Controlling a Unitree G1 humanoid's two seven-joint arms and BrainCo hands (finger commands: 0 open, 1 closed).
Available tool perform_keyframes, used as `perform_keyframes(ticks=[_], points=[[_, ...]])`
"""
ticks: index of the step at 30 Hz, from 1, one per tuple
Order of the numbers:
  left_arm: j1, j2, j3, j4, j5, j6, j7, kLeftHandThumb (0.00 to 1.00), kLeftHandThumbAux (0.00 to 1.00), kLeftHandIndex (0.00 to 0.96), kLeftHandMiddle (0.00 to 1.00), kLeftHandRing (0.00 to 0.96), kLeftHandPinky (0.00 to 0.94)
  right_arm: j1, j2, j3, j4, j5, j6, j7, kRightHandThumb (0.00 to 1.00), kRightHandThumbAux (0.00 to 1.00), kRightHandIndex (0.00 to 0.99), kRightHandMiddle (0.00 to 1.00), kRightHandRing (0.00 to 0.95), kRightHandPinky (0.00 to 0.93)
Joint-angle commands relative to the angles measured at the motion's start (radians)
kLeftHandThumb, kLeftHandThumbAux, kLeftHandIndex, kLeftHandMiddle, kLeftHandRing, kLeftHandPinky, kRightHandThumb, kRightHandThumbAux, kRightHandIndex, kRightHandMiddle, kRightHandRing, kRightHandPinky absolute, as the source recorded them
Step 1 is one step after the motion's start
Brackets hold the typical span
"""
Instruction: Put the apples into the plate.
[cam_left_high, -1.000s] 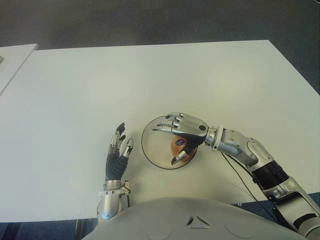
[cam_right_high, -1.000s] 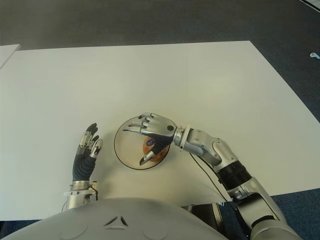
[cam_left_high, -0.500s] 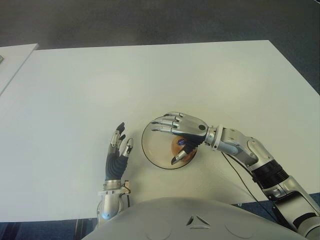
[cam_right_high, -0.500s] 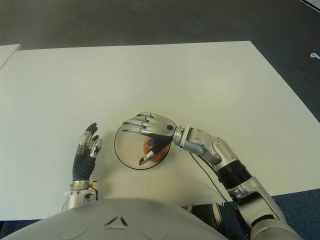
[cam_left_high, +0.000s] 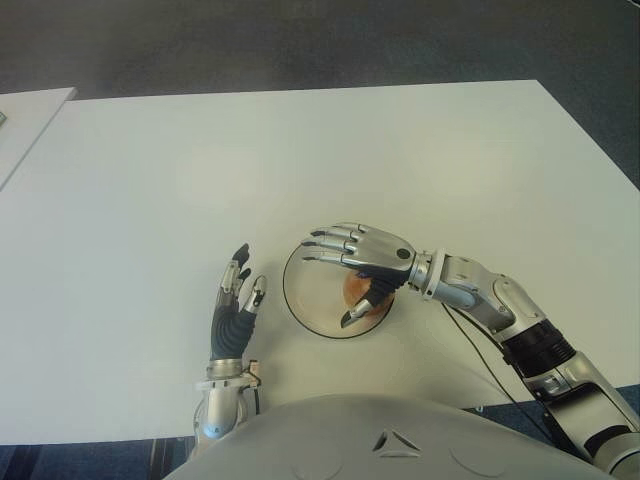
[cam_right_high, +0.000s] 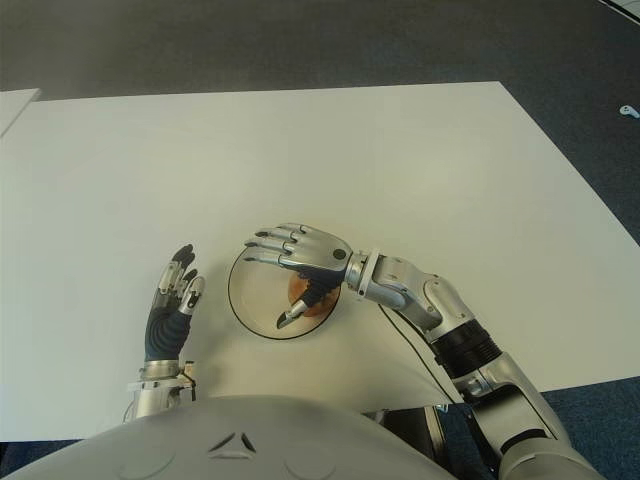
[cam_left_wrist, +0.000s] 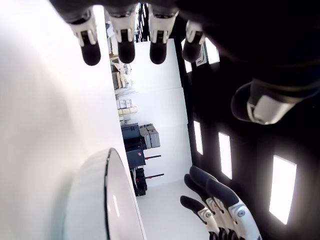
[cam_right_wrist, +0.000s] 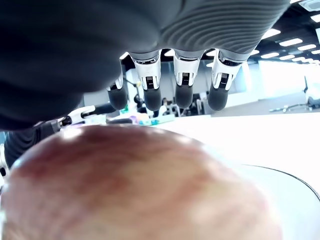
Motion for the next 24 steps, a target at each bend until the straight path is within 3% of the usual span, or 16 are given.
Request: perform_keyframes(ticks=[1,5,9,11,13,16,21,24], points=[[0.004,0.0,-0.001,0.008,-0.002,0.007,0.006,0.0,0.386,0.0,0.0,0.0,0.0,0.0,0.004,-0.005,-0.003,0.007,0.02,0.013,0.07,0.246,0.0,0.0,0.0,0.0],[0.005,-0.001,-0.004,0.007,0.0,0.009,0.006,0.0,0.39,0.0,0.0,0.0,0.0,0.001,0.003,-0.012,-0.011,0.015,0.036,0.024,0.073,0.249,0.0,0.0,0.0,0.0],[0.001,-0.002,-0.006,0.009,0.0,0.016,0.005,0.0,0.388,0.0,0.0,0.0,0.0,-0.031,0.013,-0.052,0.016,0.216,0.131,0.154,0.083,0.245,0.0,0.0,0.0,0.0],[-0.001,-0.003,-0.006,0.011,-0.003,0.018,0.005,0.0,0.388,0.0,0.0,0.0,0.0,-0.073,0.025,-0.102,0.067,0.396,0.208,0.243,0.096,0.236,0.0,0.0,0.0,0.0],[-0.002,-0.003,-0.006,0.012,-0.006,0.019,0.005,0.0,0.39,0.0,0.0,0.0,0.0,-0.076,0.042,-0.14,0.068,0.505,0.289,0.291,0.11,0.226,0.0,0.0,0.0,0.0],[-0.005,-0.006,-0.005,0.019,-0.013,0.015,0.006,0.0,0.397,0.0,0.0,0.0,0.0,-0.04,0.114,-0.225,0.086,0.646,0.46,0.279,0.126,0.209,0.0,0.0,0.0,0.0],[-0.003,-0.006,-0.007,0.021,-0.018,0.013,0.003,0.0,0.405,0.0,0.0,0.0,0.0,-0.009,0.153,-0.292,0.147,0.733,0.496,0.248,0.142,0.201,0.0,0.0,0.0,0.0],[-0.001,-0.004,-0.011,0.016,-0.022,0.015,-0.003,0.0,0.41,0.0,0.0,0.0,0.0,0.053,0.176,-0.37,0.11,0.861,0.562,0.258,0.15,0.207,0.0,0.0,0.0,0.0]])
